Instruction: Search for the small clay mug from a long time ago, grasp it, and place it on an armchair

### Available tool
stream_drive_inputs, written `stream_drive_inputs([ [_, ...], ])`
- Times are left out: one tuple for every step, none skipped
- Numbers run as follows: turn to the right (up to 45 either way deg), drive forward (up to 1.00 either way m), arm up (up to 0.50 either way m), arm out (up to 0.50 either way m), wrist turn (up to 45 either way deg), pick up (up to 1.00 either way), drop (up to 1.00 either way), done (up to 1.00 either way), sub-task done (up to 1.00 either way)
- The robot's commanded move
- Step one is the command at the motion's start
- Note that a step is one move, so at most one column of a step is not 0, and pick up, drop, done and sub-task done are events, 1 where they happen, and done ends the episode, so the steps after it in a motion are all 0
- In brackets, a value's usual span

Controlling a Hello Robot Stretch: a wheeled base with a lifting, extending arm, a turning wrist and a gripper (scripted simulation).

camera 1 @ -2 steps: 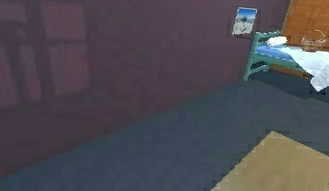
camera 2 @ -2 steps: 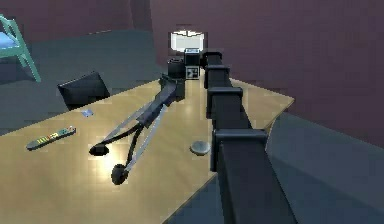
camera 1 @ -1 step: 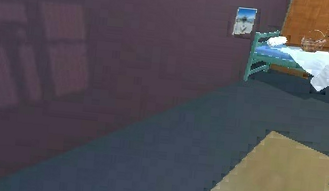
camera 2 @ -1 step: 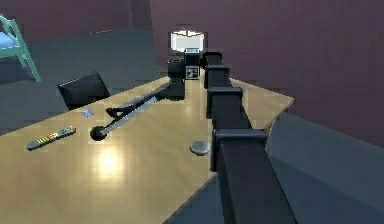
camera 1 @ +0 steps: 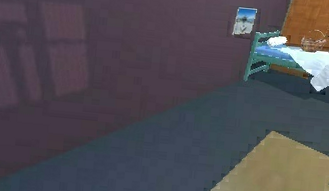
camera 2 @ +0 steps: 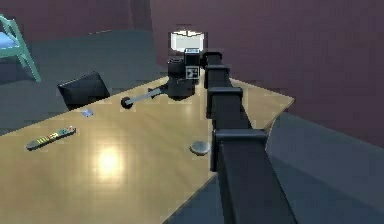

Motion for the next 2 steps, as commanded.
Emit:
stream_drive_inputs([
  [0.0, 0.00, 0.00, 0.00, 45.0, 0.00, 0.00, 0.00, 0.00],
  [0.0, 0.00, 0.00, 0.00, 18.0, 0.00, 0.00, 0.00, 0.00],
])
